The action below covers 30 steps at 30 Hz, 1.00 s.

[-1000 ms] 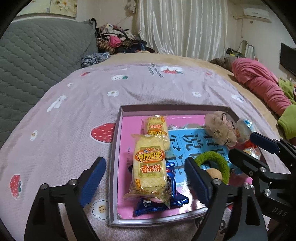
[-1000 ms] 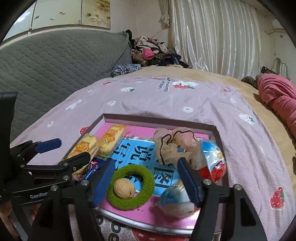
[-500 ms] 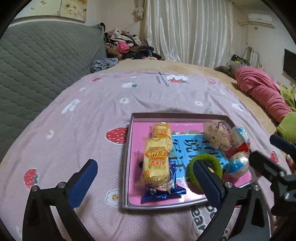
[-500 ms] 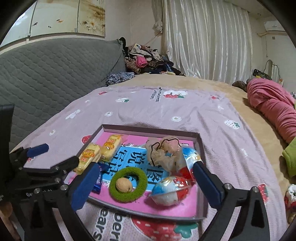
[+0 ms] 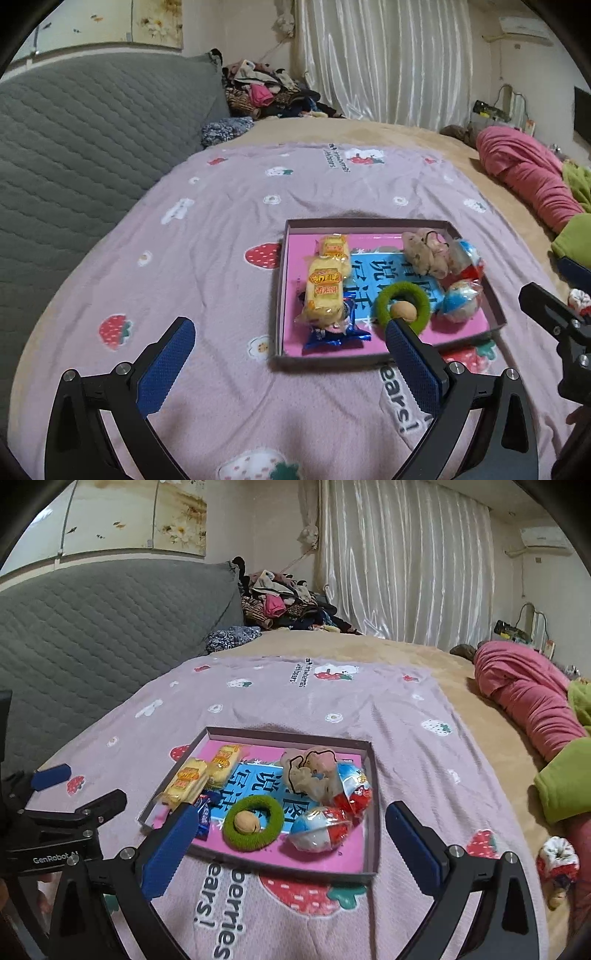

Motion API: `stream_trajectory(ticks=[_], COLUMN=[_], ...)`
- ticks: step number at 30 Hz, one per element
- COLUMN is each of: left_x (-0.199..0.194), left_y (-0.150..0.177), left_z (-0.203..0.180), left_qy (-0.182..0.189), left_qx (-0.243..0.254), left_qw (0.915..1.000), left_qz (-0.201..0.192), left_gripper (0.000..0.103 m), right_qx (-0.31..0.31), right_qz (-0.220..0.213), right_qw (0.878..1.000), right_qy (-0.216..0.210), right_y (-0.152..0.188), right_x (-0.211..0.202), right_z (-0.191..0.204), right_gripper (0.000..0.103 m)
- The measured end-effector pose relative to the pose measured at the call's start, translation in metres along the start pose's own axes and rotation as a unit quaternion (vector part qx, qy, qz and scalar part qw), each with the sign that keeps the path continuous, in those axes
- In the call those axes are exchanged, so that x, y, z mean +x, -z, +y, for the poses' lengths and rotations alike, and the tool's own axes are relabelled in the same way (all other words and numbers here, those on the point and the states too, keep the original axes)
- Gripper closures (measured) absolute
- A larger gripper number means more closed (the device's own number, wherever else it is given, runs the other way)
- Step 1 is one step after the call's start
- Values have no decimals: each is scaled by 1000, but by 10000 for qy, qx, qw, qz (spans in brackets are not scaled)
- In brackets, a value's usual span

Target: Organize objects

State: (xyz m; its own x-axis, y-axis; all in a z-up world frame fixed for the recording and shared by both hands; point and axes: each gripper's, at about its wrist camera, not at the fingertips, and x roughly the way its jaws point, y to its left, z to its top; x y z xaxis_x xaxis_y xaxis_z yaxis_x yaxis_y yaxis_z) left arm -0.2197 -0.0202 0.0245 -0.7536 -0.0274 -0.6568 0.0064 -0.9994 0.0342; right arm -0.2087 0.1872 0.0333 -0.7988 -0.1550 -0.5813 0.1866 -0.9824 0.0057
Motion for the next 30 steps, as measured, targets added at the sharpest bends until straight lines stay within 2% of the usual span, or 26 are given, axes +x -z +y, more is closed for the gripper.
stream_trajectory(ticks=[3, 8, 16, 22, 30], left_x=[-23, -56, -97, -116, -125], left_y=[2, 6, 11, 19, 35], left_z=[3, 2, 0, -1, 0], left_qy=[146, 53, 245, 332, 266], left_qx=[-55, -83, -174, -256, -239], left_qw=[9999, 9998, 9993, 9988, 9991], left_qz=[-19, -147, -210, -267, -223], left_gripper=[0, 0, 0, 0, 0], right_qx=[-12, -56, -93, 7, -12], right_qz=[-47, -178, -298, -362, -333], right_qw=[10000, 9998, 9995, 9993, 9993], right_qy=[-5, 12, 78, 121, 156], right_y=[-2, -6, -5, 5, 19], right_x=[-18, -50, -93, -115, -132], right_z=[3, 8, 13, 12, 13], right_gripper=[1, 1, 1, 1, 1])
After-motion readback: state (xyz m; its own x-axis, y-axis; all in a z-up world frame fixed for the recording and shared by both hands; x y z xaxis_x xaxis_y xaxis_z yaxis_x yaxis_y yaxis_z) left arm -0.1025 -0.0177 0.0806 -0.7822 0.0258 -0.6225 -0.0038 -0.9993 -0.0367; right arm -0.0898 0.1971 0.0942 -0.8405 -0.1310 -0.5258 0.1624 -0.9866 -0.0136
